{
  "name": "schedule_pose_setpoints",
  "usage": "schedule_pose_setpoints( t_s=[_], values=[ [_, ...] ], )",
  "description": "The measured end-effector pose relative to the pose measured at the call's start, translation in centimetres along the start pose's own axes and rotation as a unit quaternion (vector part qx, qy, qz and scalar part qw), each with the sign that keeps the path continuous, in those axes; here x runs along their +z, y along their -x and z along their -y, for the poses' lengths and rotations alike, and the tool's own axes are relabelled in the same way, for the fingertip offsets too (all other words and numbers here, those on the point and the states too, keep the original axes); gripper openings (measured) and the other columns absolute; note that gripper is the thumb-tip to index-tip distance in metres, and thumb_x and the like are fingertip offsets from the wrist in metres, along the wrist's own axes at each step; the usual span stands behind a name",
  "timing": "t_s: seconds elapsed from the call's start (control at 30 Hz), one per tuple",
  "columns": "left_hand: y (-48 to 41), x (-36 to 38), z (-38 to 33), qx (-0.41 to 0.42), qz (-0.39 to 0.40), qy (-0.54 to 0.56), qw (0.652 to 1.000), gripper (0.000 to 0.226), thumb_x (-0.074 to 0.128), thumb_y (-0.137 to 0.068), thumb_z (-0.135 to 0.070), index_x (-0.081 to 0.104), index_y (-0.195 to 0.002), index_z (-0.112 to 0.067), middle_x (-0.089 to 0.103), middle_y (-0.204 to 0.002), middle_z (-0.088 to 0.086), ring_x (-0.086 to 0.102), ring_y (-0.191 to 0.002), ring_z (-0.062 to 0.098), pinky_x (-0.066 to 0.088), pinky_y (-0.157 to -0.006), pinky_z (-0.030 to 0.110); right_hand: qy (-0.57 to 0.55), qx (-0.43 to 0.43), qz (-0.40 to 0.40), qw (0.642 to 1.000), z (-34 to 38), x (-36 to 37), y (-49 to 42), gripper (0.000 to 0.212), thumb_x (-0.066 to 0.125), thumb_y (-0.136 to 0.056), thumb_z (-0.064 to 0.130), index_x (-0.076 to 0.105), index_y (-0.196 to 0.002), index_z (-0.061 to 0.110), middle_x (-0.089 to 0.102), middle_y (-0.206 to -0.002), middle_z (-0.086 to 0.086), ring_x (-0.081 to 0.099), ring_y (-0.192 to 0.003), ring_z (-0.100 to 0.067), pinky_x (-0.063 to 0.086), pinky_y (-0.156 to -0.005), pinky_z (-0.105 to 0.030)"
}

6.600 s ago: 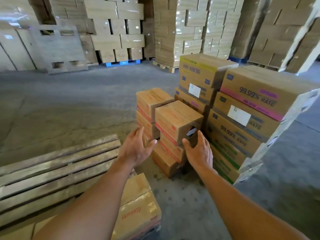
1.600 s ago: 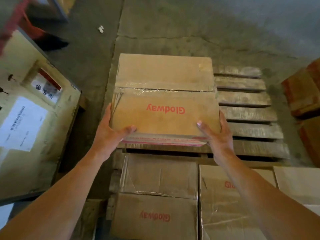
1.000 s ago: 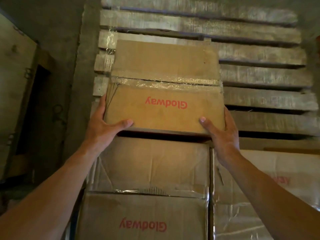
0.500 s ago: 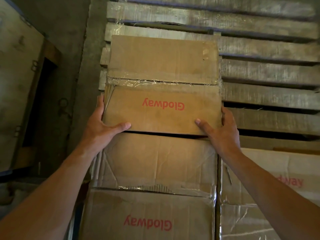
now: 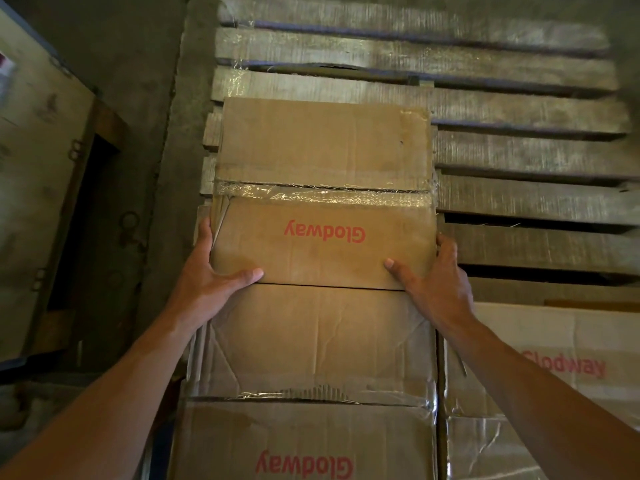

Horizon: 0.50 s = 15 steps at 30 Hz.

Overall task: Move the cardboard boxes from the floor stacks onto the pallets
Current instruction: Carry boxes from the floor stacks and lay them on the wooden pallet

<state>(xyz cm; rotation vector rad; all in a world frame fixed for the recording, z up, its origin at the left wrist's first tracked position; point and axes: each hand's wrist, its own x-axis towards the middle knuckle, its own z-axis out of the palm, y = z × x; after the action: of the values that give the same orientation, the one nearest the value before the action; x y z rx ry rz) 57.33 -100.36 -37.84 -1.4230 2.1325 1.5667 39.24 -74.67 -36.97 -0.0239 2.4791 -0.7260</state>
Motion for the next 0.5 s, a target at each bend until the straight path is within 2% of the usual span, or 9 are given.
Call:
schedule_pose_setpoints(
  t_s=[0.13,0.27,0.4,0.43,0.5],
  values=[
    [0.7,0.0,-1.0,0.021,-0.030,-0.054,0.998,0.128,0.085,-0.069,-0.042,-0.004,-0.160,-0.032,0.023,-0.163,0.003,0.026,-0.148,0.028,0.029,-0.116,0.052,0.001,-0.025,-0.003,1.000,0.3,-0.5,0.5,0.093,0.076,-0.081,0.053,0.024,-0.150,0.019,0.051,-0.144,-0.009,0.055,-0.126,-0.032,0.047,-0.096,-0.042],
    [3.6,-0.4,-4.4,0.092,-0.119,-0.129,0.980,0.107,0.077,-0.081,-0.043,0.007,-0.160,-0.028,0.016,-0.166,0.004,0.018,-0.150,0.028,0.024,-0.115,0.051,0.044,-0.065,-0.045,0.996,1.3,-3.6,1.8,0.096,0.067,-0.087,0.057,0.013,-0.157,0.020,0.034,-0.160,-0.007,0.042,-0.141,-0.031,0.044,-0.108,-0.050],
    [8.8,-1.4,-11.0,0.177,-0.143,-0.186,0.956,0.083,0.075,-0.085,-0.039,0.032,-0.153,-0.018,0.040,-0.153,0.008,0.038,-0.140,0.026,0.032,-0.105,0.034,0.091,-0.105,-0.069,0.988,4.8,-10.4,4.3,0.088,0.058,-0.093,0.057,0.013,-0.158,0.018,0.028,-0.162,-0.008,0.030,-0.147,-0.029,0.034,-0.114,-0.046],
    [10.3,-1.8,-13.0,0.192,-0.140,-0.200,0.951,0.078,0.073,-0.085,-0.043,0.036,-0.149,-0.018,0.044,-0.149,0.007,0.041,-0.137,0.025,0.034,-0.106,0.034,0.097,-0.120,-0.077,0.985,5.9,-12.7,5.3,0.087,0.054,-0.094,0.057,0.011,-0.159,0.019,0.025,-0.163,-0.008,0.027,-0.148,-0.029,0.031,-0.116,-0.045],
    [13.6,-2.6,-17.2,0.218,-0.133,-0.240,0.937,0.077,0.064,-0.086,-0.052,0.034,-0.149,-0.019,0.044,-0.148,0.006,0.042,-0.137,0.024,0.041,-0.110,0.041,0.112,-0.156,-0.092,0.977,8.0,-17.6,7.5,0.082,0.048,-0.097,0.057,0.008,-0.160,0.021,0.019,-0.166,-0.006,0.022,-0.150,-0.028,0.027,-0.118,-0.044]
  ],
)
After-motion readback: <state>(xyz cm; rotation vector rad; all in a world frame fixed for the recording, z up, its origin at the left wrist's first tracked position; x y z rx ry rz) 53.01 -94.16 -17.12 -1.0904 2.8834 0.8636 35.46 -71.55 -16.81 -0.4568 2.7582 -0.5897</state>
